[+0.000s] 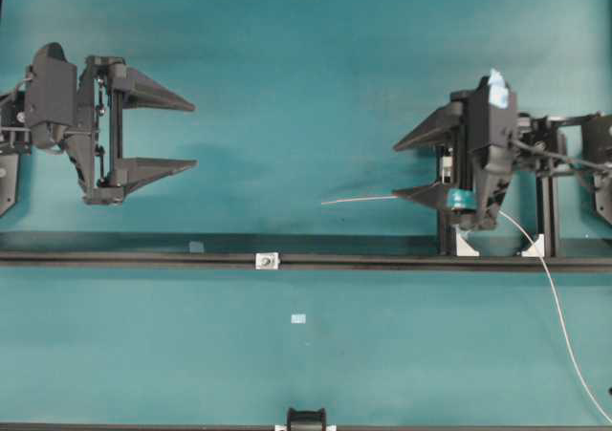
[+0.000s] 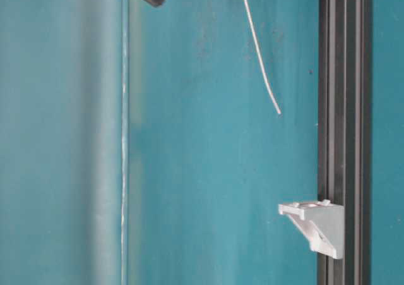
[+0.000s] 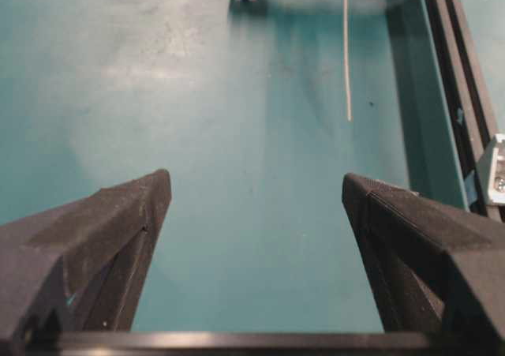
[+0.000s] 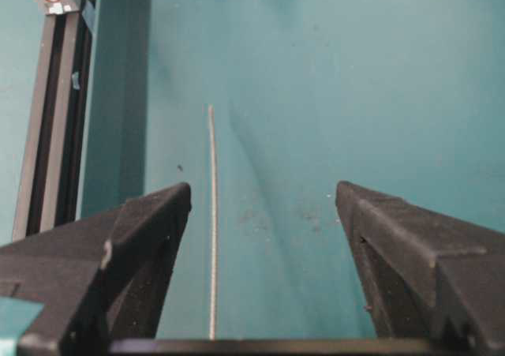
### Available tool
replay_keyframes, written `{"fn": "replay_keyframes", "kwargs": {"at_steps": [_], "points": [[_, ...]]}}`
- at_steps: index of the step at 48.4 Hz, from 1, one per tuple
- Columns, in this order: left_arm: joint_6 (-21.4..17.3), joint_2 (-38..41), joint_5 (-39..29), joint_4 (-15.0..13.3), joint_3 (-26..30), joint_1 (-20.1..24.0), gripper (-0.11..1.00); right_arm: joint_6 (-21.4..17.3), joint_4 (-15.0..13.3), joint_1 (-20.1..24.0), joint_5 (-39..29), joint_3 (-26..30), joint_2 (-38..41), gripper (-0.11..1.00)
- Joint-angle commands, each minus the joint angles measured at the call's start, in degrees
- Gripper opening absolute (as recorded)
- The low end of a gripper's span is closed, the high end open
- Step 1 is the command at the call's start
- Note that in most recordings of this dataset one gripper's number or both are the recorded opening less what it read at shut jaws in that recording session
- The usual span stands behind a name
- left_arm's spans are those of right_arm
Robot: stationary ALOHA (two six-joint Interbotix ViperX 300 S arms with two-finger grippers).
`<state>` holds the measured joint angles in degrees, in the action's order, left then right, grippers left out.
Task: Insert the wire into the hole on the left side and pull it with the left arm.
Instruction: 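Lower the right gripper and close it on the white wire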
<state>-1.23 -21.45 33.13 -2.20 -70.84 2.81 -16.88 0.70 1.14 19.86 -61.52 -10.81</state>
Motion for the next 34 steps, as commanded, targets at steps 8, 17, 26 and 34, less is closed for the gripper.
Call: {"fn": "replay_keyframes", "kwargs": {"at_steps": [8, 17, 26, 34], "points": [[0.0, -0.3, 0.6, 0.1, 0.1, 0.2, 0.80, -0.9, 0.0, 1.1, 0.3, 2.8, 2.9, 0.85], [0.1, -0.3, 0.6, 0.1, 0.3, 0.2, 0.80, -1.6, 0.0, 1.1, 0.6, 3.4, 5.0, 0.85], [0.1, -0.3, 0.6, 0.1, 0.2, 0.2, 0.80, -1.6, 0.0, 1.1, 1.0, 4.6, 7.5, 0.85], [0.2, -0.3, 0.6, 0.1, 0.0, 0.2, 0.80, -1.6, 0.0, 1.1, 1.4, 6.2, 9.8, 0.85]]}}
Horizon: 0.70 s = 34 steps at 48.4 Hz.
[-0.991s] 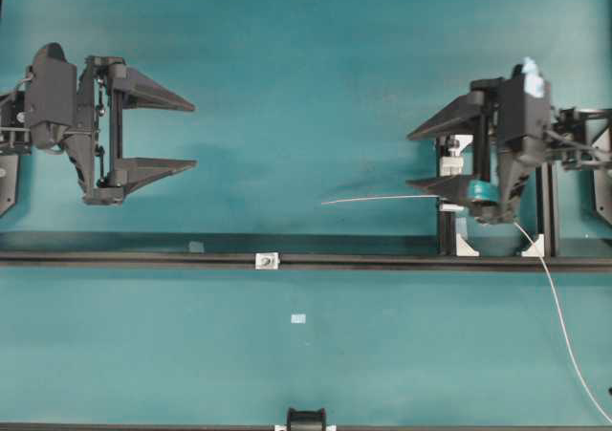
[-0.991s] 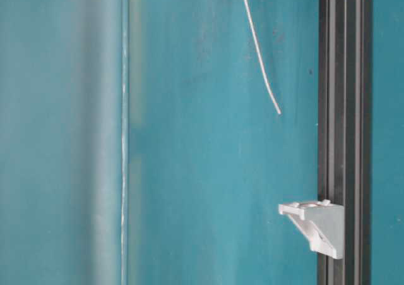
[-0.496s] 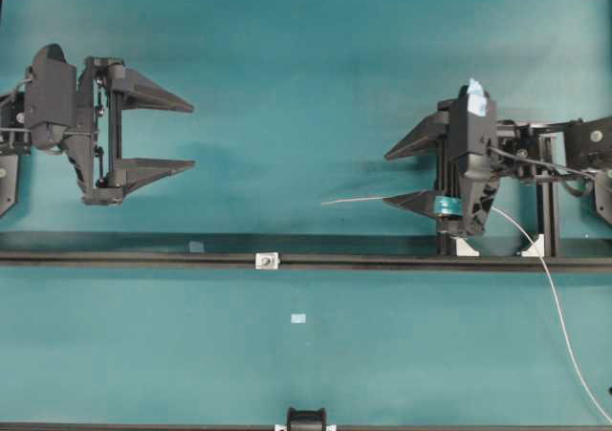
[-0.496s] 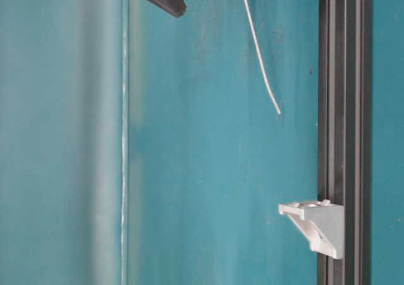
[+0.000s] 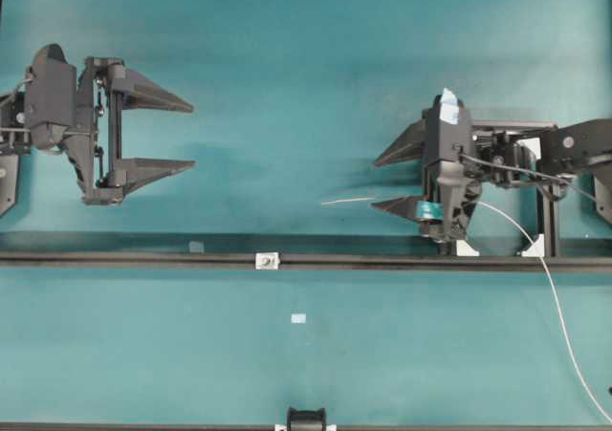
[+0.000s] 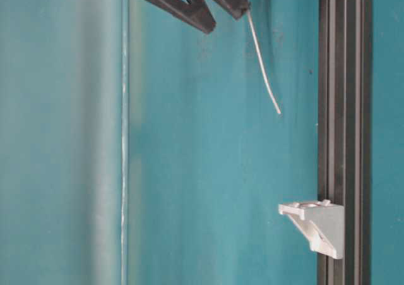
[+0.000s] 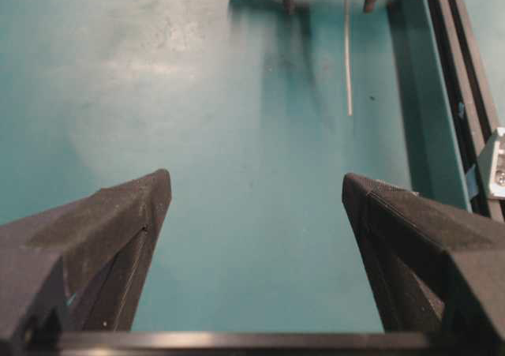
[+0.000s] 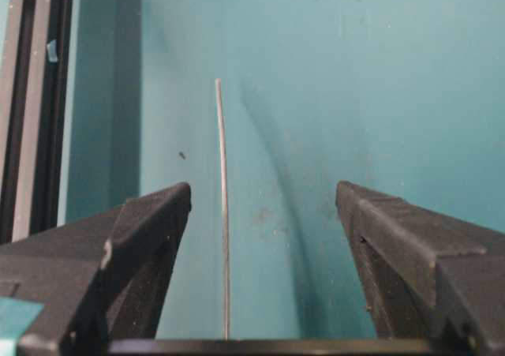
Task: Insert the wire into the hole on the left side and pull it with the left arm.
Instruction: 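Lower the right gripper and close it on the white wire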
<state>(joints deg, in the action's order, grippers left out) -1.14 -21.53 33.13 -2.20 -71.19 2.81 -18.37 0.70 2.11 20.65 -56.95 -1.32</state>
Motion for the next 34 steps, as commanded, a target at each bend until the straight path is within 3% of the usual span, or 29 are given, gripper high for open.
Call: {"fn": "replay_keyframes", "kwargs": {"at_steps": [1, 34], "points": [[0.1, -0.2, 0.6, 0.1, 0.4, 0.2, 0.80, -0.1, 0.0, 0.1, 0.5, 1.8, 0.5, 0.85], [0.1, -0.2, 0.6, 0.1, -0.3, 0.2, 0.80, -0.1, 0.1, -1.1, 0.6, 3.9, 5.2, 0.82]]}}
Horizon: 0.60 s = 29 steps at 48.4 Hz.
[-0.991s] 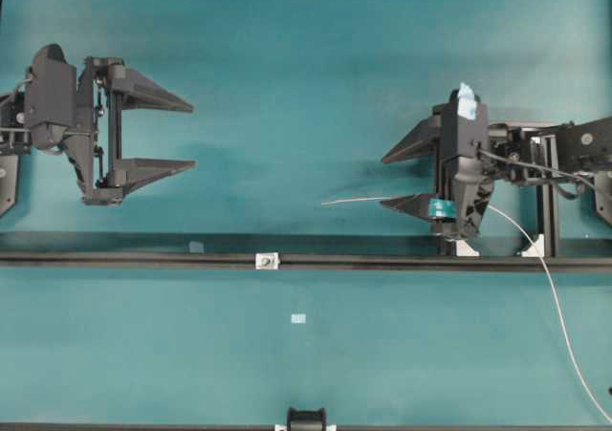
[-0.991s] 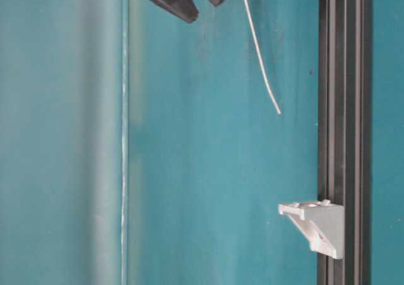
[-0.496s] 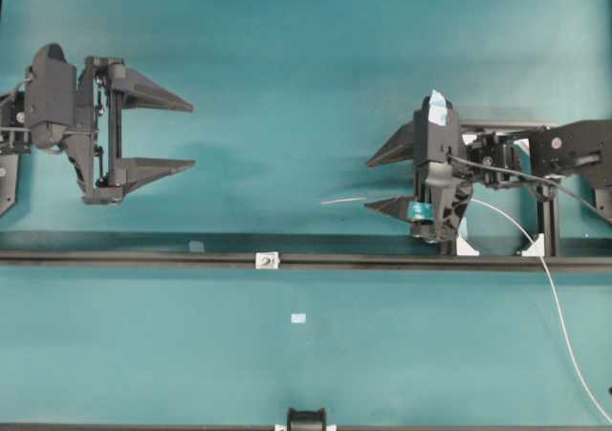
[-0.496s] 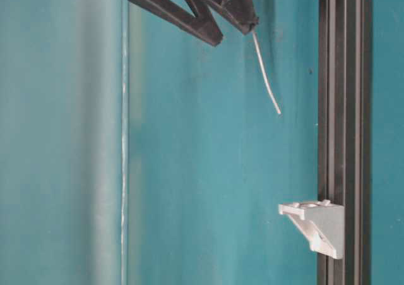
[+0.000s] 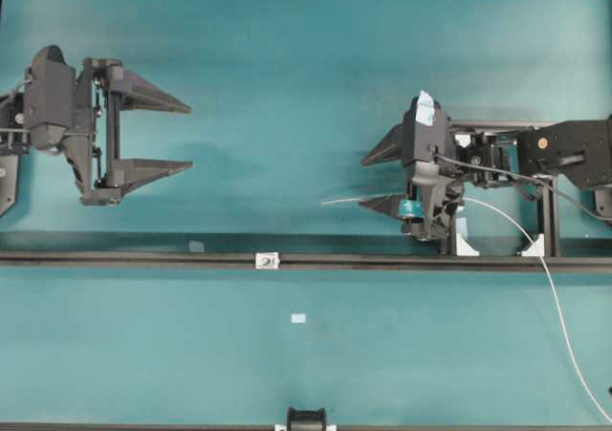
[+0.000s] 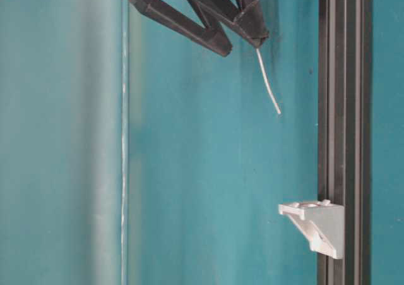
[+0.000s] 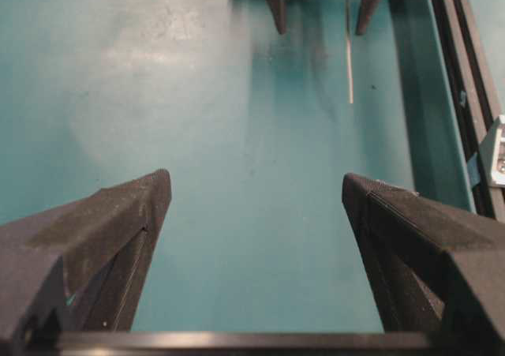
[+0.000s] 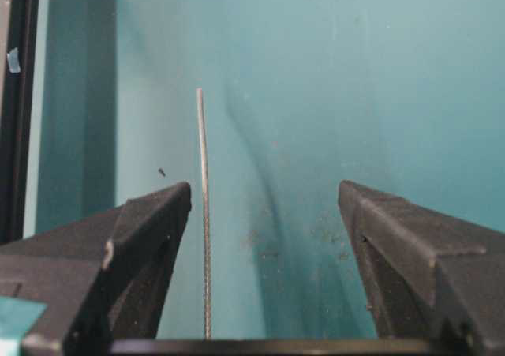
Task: Insert the wire into the hole on the left side and pull it with the left arm.
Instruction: 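Lower the right gripper and close it on the white wire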
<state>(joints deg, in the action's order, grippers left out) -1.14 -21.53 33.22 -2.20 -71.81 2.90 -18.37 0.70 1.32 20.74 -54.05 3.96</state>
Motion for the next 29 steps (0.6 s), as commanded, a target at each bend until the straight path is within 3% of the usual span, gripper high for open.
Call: {"fn": "replay_keyframes", "kwargs": {"at_steps": [1, 10, 29], "points": [[0.1, -0.2, 0.5, 0.1, 0.4, 0.2, 0.80, -0.1, 0.1, -0.4, 0.5, 1.0, 0.1, 0.81], [0.1, -0.2, 0.5, 0.1, 0.4, 0.1, 0.80, -0.1, 0.1, -0.4, 2.0, 1.1, 0.4, 0.71], [0.1, -0.2, 0.5, 0.1, 0.4, 0.1, 0.80, 0.0, 0.1, -0.6, 3.1, 0.8, 0.4, 0.68]]}}
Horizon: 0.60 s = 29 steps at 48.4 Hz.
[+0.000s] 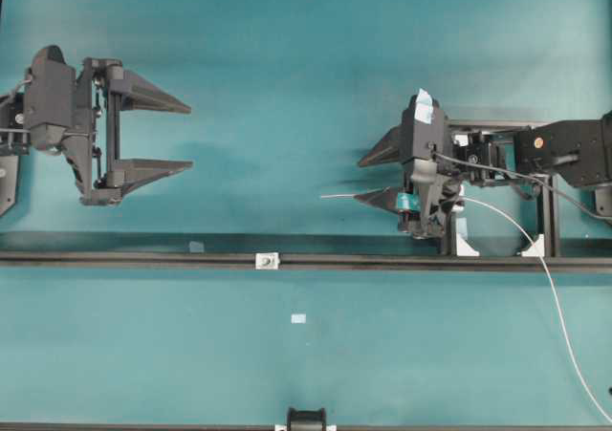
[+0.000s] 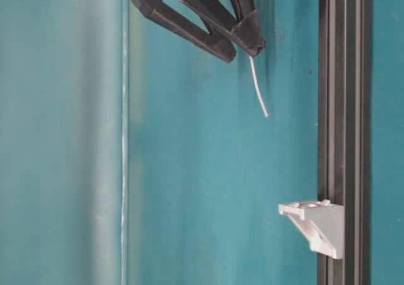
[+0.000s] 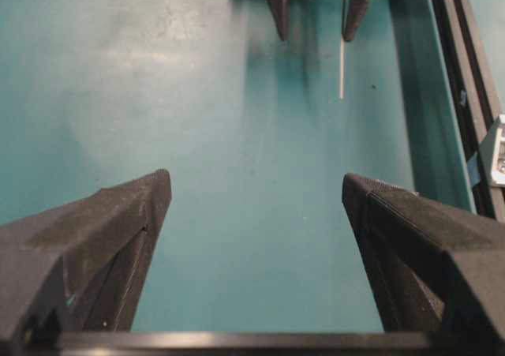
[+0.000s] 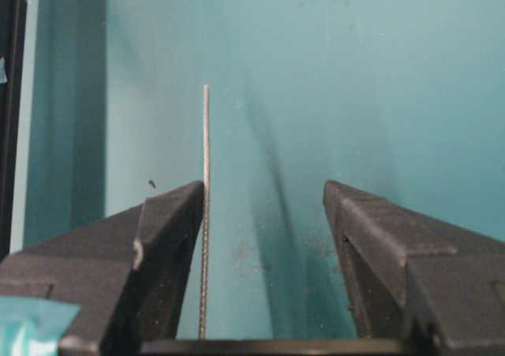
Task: Insert the wire into the hole on the left side and pull it with the left arm.
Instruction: 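Lower the right gripper and close it on the white wire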
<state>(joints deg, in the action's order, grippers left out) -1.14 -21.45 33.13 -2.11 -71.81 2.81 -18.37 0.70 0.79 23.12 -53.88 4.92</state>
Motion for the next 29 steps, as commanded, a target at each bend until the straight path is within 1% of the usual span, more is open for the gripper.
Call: {"fn": "replay_keyframes", "kwargs": {"at_steps": [1, 5, 7, 14, 17, 19, 29], "points": [[0.1, -0.3, 0.6, 0.0, 0.4, 0.2, 0.80, 0.0, 0.1, -0.1, 0.7, 0.6, -0.5, 0.67], [0.1, -0.3, 0.6, 0.0, 0.4, 0.2, 0.80, 0.0, 0.1, -0.1, 0.7, 0.6, -0.5, 0.62], [0.1, -0.3, 0.6, 0.0, 0.4, 0.2, 0.80, 0.0, 0.1, -0.1, 0.7, 0.5, -0.5, 0.55], [0.1, -0.3, 0.6, 0.0, 0.4, 0.2, 0.80, 0.0, 0.1, -0.1, 0.7, 0.4, -0.5, 0.17], [0.1, -0.3, 0.6, 0.0, 0.4, 0.2, 0.80, 0.1, 0.1, -0.1, 0.6, 0.3, -0.5, 0.07], [0.1, -0.3, 0.6, -0.1, 0.4, 0.2, 0.80, 0.1, 0.1, -0.1, 0.7, 0.1, -0.5, 0.04], [0.2, -0.3, 0.6, -0.1, 0.4, 0.2, 0.80, 0.1, 0.1, -0.1, 0.5, -0.1, -0.6, 0.04]]}}
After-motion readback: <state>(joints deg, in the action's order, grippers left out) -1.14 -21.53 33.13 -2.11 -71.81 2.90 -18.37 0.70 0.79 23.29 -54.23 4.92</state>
